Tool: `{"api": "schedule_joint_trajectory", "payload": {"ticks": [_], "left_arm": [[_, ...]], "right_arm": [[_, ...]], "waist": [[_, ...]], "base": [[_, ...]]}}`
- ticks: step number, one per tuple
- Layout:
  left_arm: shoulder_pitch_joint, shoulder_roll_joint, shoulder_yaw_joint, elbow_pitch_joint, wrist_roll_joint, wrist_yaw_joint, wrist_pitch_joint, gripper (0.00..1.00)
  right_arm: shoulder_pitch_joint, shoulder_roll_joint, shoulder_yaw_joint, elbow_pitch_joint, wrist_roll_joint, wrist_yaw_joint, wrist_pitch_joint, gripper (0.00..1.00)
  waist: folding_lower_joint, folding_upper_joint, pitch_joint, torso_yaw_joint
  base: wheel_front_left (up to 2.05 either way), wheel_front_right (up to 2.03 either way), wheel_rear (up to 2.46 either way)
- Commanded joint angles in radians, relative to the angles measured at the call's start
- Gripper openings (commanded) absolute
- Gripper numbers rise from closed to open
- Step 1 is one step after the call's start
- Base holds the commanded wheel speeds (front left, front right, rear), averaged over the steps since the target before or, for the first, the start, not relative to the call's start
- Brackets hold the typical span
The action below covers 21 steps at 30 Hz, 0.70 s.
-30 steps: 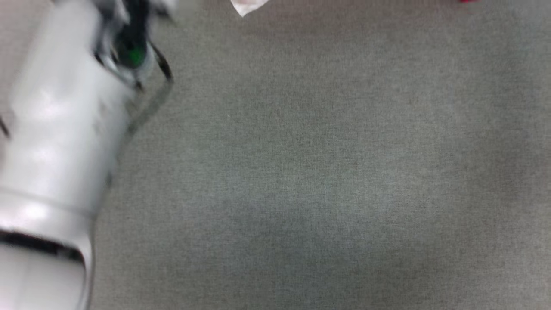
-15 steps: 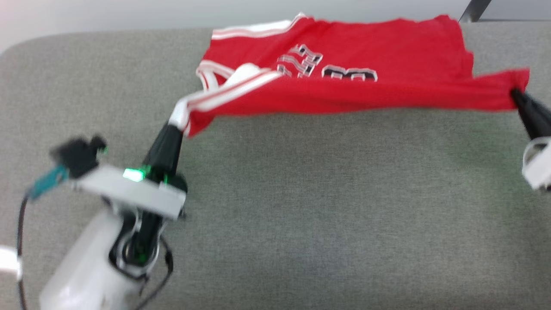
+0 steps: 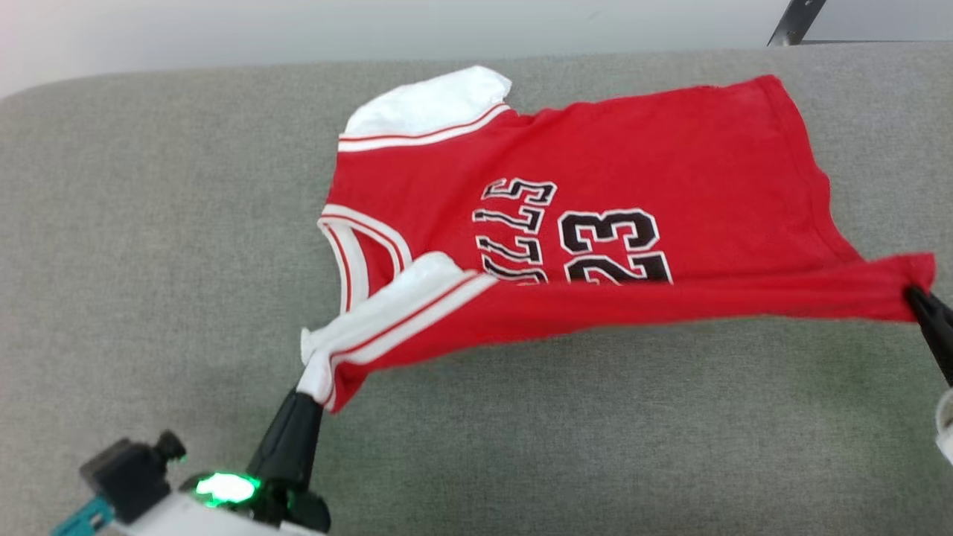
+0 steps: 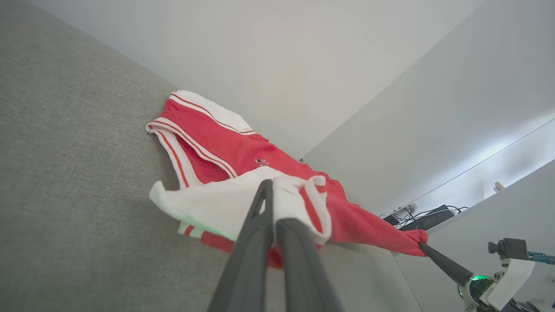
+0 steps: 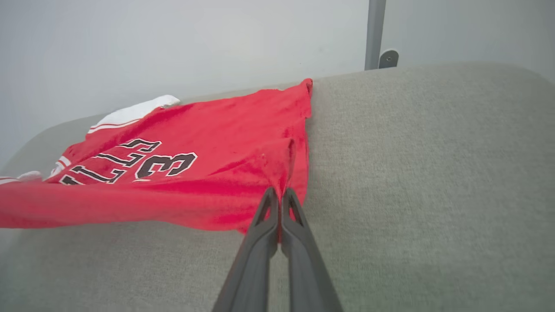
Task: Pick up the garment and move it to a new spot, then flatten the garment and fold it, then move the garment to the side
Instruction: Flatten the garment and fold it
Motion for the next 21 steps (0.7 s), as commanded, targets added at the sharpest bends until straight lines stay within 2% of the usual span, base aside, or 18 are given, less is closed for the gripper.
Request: {"api": "schedule_joint_trajectory", "payload": {"ticks": [1, 5, 9, 11, 17, 21], "left_arm": [[0.024, 0.006, 0.006, -0.024, 0.011, 0.008, -0.001, 0.0], [0.065, 0.012, 0.02, -0.076, 0.023, 0.027, -0.001, 0.0], [0.009, 0.008, 0.026, -0.052, 0.038, 0.03, 0.003, 0.0], [-0.042, 0.018, 0.017, -0.011, 0.076, 0.036, 0.008, 0.0], [-0.228, -0.002, -0.049, 0.158, 0.178, 0.01, 0.031, 0.0], [-0.32, -0.026, -0.067, 0.264, 0.25, 0.032, 0.022, 0.0]], "right_arm": [[0.028, 0.012, -0.027, -0.028, -0.014, -0.001, 0.016, 0.0], [0.078, 0.067, -0.088, -0.12, -0.029, -0.001, 0.077, 0.0], [0.042, 0.101, -0.093, -0.145, -0.048, -0.001, 0.122, 0.0], [0.007, 0.111, -0.105, -0.122, -0.078, -0.002, 0.142, 0.0], [-0.131, 0.122, -0.082, -0.033, -0.156, -0.002, 0.181, 0.0], [-0.198, 0.125, -0.065, 0.032, -0.187, -0.001, 0.17, 0.0]], "waist": [[0.0, 0.0, 0.005, 0.002], [0.0, 0.0, 0.014, 0.005], [0.0, 0.0, 0.024, 0.009], [0.0, 0.0, 0.035, 0.013], [0.0, 0.0, 0.073, 0.021], [0.0, 0.0, 0.099, 0.025]], "base": [[0.0, 0.0, 0.0], [0.0, 0.0, 0.0], [0.0, 0.0, 0.0], [0.0, 0.0, 0.0], [0.0, 0.0, 0.0], [0.0, 0.0, 0.0]]}}
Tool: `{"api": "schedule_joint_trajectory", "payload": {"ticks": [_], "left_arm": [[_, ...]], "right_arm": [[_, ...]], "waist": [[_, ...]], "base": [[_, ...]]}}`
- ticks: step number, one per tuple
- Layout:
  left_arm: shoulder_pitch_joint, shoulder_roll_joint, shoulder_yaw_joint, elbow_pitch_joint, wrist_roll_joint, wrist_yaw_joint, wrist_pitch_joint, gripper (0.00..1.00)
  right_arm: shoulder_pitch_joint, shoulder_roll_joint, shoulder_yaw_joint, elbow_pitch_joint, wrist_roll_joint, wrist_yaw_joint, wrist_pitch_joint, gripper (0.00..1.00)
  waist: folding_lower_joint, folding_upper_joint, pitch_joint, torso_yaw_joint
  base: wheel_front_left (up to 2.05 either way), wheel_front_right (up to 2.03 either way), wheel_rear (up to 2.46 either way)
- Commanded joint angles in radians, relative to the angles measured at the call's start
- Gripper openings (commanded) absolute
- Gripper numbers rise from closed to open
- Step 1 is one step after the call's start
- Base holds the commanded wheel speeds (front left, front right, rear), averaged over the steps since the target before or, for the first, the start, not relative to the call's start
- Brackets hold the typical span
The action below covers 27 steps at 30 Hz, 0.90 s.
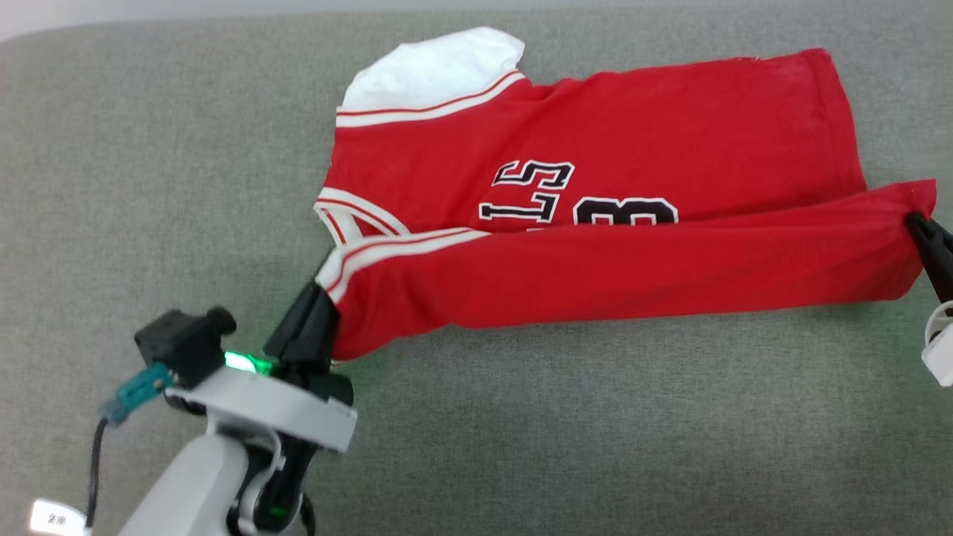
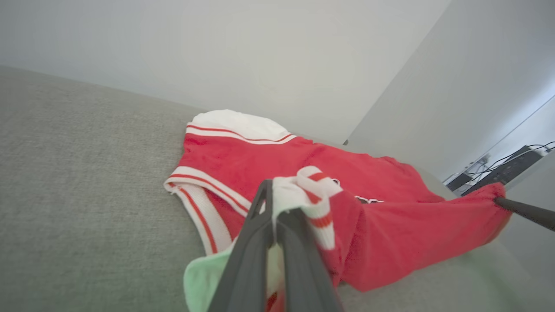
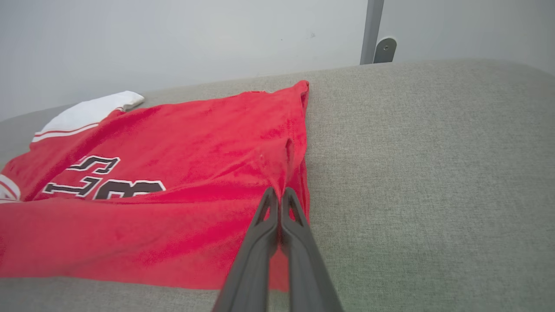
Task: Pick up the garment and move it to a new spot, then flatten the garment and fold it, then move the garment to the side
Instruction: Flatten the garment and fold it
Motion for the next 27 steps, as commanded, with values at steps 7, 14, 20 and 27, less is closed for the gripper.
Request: {"api": "schedule_joint_trajectory", "payload": {"ticks": [7, 14, 20, 27], "left_arm": [[-0.107, -0.058, -0.007, 0.15, 0.104, 0.051, -0.021, 0.0], [-0.133, -0.078, -0.048, 0.292, 0.137, 0.066, -0.004, 0.0], [-0.148, -0.073, -0.067, 0.359, 0.154, 0.066, 0.002, 0.15], [-0.163, -0.05, -0.057, 0.352, 0.157, 0.077, 0.011, 1.0]], "right_arm": [[-0.066, 0.022, 0.006, 0.114, -0.043, -0.001, -0.042, 0.0], [-0.083, 0.02, 0.066, 0.228, -0.074, -0.001, -0.076, 0.0], [-0.088, 0.014, 0.097, 0.299, -0.073, -0.001, -0.123, 0.0], [-0.093, 0.013, 0.117, 0.322, -0.052, -0.001, -0.177, 1.0]], "waist": [[0.0, 0.0, 0.043, 0.003], [0.0, 0.0, 0.055, -0.005], [0.0, 0.0, 0.056, -0.001], [0.0, 0.0, 0.017, 0.008]], "base": [[0.0, 0.0, 0.0], [0.0, 0.0, 0.0], [0.0, 0.0, 0.0], [0.0, 0.0, 0.0]]}}
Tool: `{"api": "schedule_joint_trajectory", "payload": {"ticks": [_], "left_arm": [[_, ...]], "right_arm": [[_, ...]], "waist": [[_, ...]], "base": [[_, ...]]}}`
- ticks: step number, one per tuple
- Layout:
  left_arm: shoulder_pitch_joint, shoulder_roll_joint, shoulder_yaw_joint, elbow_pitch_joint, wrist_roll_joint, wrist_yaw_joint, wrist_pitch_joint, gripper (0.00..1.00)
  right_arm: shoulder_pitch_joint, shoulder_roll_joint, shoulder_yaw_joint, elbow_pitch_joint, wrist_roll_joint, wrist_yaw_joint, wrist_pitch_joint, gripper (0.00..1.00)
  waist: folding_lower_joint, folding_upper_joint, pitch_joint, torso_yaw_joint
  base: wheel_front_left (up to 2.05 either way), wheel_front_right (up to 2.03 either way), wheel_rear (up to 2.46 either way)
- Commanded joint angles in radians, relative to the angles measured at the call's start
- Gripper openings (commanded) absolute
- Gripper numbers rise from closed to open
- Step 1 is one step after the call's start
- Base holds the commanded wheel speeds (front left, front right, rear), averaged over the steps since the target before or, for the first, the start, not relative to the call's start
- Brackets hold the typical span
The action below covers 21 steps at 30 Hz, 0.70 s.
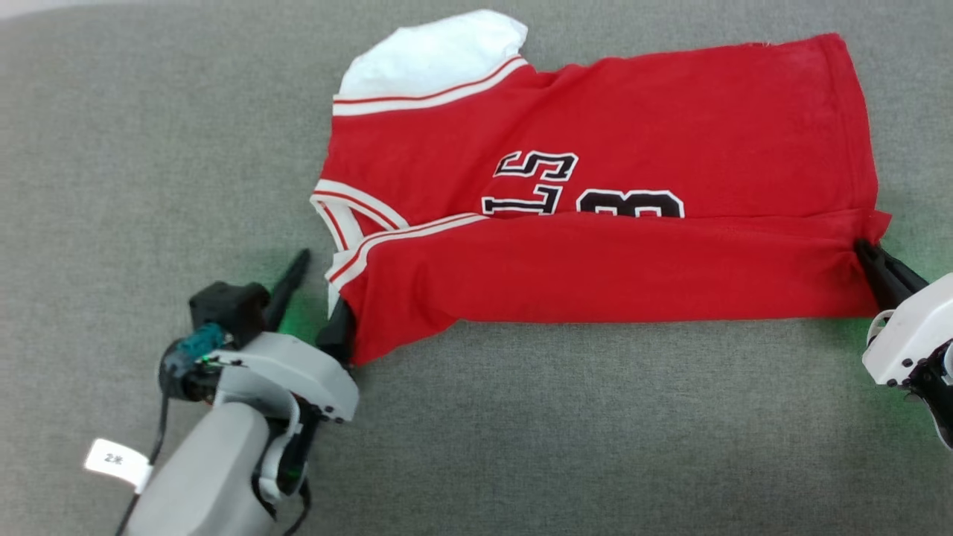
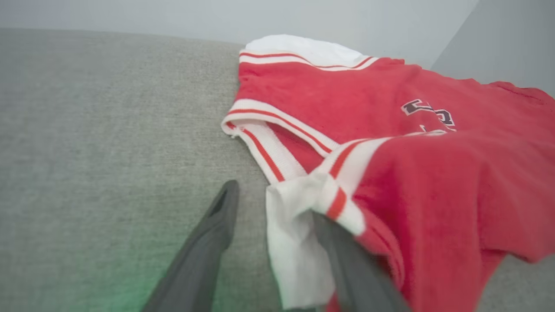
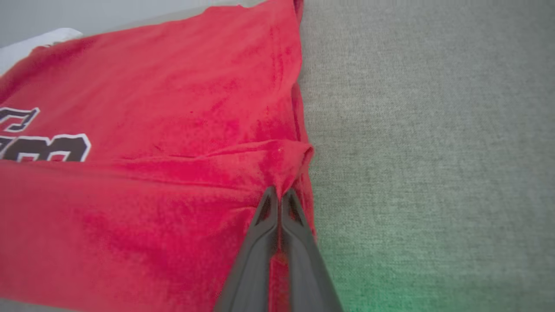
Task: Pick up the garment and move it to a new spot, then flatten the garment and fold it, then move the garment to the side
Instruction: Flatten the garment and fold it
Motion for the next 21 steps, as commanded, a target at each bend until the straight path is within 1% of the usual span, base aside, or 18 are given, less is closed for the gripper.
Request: {"api": "schedule_joint_trajectory", "payload": {"ticks": [1, 5, 6, 7, 15, 17, 20, 21], "left_arm": [[0.007, 0.017, 0.006, -0.015, 0.001, 0.015, 0.011, 1.0], [0.038, 0.059, 0.021, -0.087, -0.006, 0.056, 0.062, 1.0], [0.038, 0.059, 0.021, -0.087, -0.006, 0.056, 0.062, 1.0], [0.048, 0.074, 0.021, -0.112, -0.003, 0.068, 0.081, 1.0], [0.135, 0.194, 0.042, -0.397, 0.015, 0.199, 0.256, 1.0], [0.158, 0.203, 0.036, -0.47, -0.006, 0.223, 0.318, 1.0], [0.192, 0.221, 0.01, -0.548, -0.042, 0.258, 0.447, 1.0], [0.201, 0.235, -0.003, -0.565, -0.051, 0.258, 0.494, 1.0]], "right_arm": [[0.005, 0.002, 0.001, -0.004, 0.011, -0.001, -0.012, 1.0], [0.039, -0.004, -0.01, -0.028, 0.029, -0.001, -0.018, 1.0], [0.039, -0.004, -0.01, -0.028, 0.029, -0.001, -0.018, 1.0], [0.046, -0.006, -0.014, -0.037, 0.03, -0.001, -0.016, 1.0], [0.099, 0.004, -0.043, -0.129, 0.023, -0.001, -0.011, 1.0], [0.107, 0.01, -0.043, -0.151, 0.019, -0.001, -0.008, 1.0], [0.111, 0.024, -0.039, -0.172, 0.012, -0.001, -0.001, 1.0], [0.11, 0.029, -0.034, -0.177, 0.011, -0.001, 0.001, 1.0]], "waist": [[0.0, 0.0, -0.025, 0.006], [0.0, 0.0, -0.058, 0.015], [0.0, 0.0, -0.058, 0.015], [0.0, 0.0, -0.064, 0.017], [0.0, 0.0, -0.087, 0.032], [0.0, 0.0, -0.086, 0.031], [0.0, 0.0, -0.085, 0.023], [0.0, 0.0, -0.083, 0.018]], "base": [[0.0, 0.0, 0.0], [0.0, 0.0, 0.0], [0.0, 0.0, 0.0], [0.0, 0.0, 0.0], [0.0, 0.0, 0.0], [0.0, 0.0, 0.0], [0.0, 0.0, 0.0], [0.0, 0.0, 0.0]]}}
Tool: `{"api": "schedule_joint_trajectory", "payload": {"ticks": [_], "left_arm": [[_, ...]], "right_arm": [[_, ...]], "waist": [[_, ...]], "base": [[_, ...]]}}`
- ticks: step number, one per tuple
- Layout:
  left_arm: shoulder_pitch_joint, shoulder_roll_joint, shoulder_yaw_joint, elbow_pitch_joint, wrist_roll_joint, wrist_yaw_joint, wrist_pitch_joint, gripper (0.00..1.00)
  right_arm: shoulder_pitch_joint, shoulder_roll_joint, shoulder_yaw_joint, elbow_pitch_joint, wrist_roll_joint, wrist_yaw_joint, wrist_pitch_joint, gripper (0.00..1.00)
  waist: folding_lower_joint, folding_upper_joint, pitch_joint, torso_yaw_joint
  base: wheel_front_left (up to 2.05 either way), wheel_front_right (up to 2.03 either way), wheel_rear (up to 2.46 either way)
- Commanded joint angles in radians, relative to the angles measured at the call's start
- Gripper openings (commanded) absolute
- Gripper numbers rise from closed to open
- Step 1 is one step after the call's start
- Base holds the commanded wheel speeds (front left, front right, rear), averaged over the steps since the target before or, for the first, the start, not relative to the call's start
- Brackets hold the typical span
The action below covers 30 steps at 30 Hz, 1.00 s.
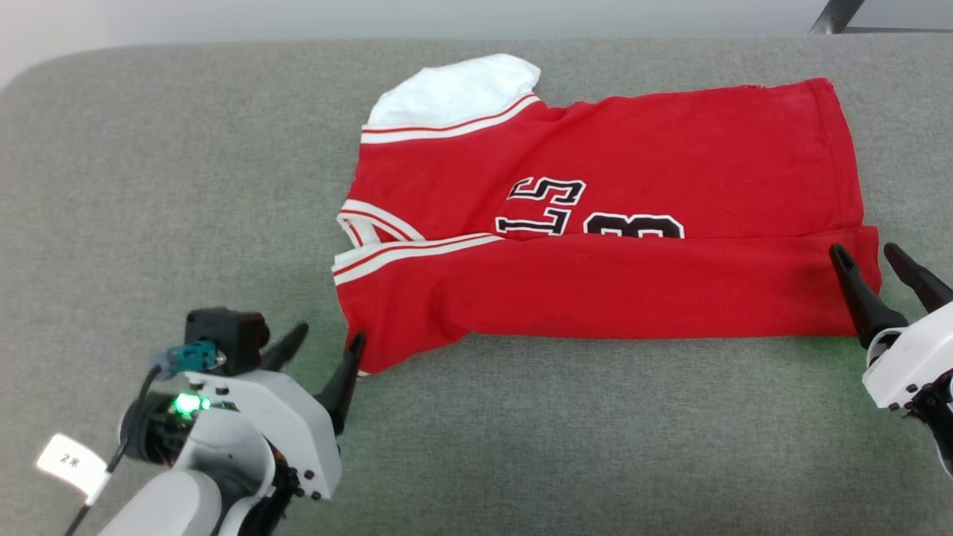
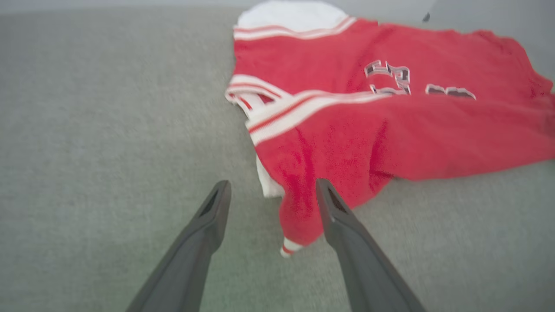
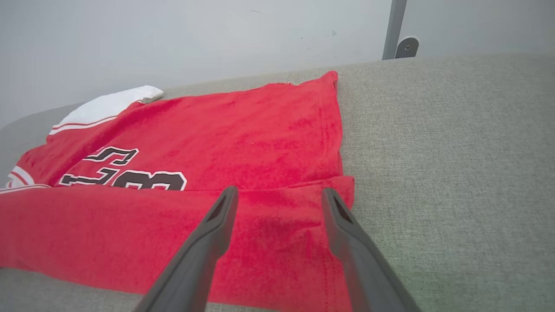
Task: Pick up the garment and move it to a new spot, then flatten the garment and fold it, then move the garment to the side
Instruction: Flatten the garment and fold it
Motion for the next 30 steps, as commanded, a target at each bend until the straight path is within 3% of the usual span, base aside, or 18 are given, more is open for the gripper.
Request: {"api": "schedule_joint_trajectory", "payload": {"ticks": [1, 7, 19, 20, 21, 23, 30], "left_arm": [[0.004, 0.006, -0.002, -0.009, -0.016, 0.001, 0.02, 1.0], [-0.006, 0.003, -0.014, -0.016, -0.066, 0.018, 0.127, 1.0], [-0.051, -0.056, -0.035, 0.146, -0.122, -0.056, 0.123, 1.0], [-0.049, -0.06, -0.039, 0.161, -0.126, -0.059, 0.123, 0.93], [-0.049, -0.067, -0.043, 0.173, -0.129, -0.066, 0.123, 0.56], [-0.041, -0.075, -0.055, 0.188, -0.141, -0.081, 0.132, 0.0], [-0.033, -0.079, -0.066, 0.205, -0.149, -0.098, 0.13, 0.0]], "right_arm": [[0.011, 0.005, 0.001, -0.005, -0.003, -0.001, 0.0, 1.0], [0.007, 0.015, 0.001, -0.025, -0.003, -0.001, 0.009, 1.0], [-0.007, 0.006, -0.032, -0.064, -0.018, -0.001, 0.04, 1.0], [-0.005, 0.005, -0.032, -0.066, -0.02, -0.001, 0.043, 1.0], [-0.001, 0.003, -0.032, -0.067, -0.023, -0.001, 0.046, 1.0], [0.001, -0.004, -0.024, -0.077, -0.024, -0.001, 0.057, 1.0], [-0.003, -0.052, 0.017, -0.113, -0.026, -0.001, 0.164, 1.0]], "waist": [[0.0, 0.0, 0.004, -0.007], [0.0, 0.0, 0.039, -0.033], [0.0, 0.0, 0.107, -0.073], [0.0, 0.0, 0.106, -0.075], [0.0, 0.0, 0.104, -0.075], [0.0, 0.0, 0.1, -0.075], [0.0, 0.0, 0.093, -0.063]], "base": [[0.0, 0.0, 0.0], [0.0, 0.0, 0.0], [0.0, 0.0, 0.0], [0.0, 0.0, 0.0], [0.0, 0.0, 0.0], [0.0, 0.0, 0.0], [0.0, 0.0, 0.0]]}}
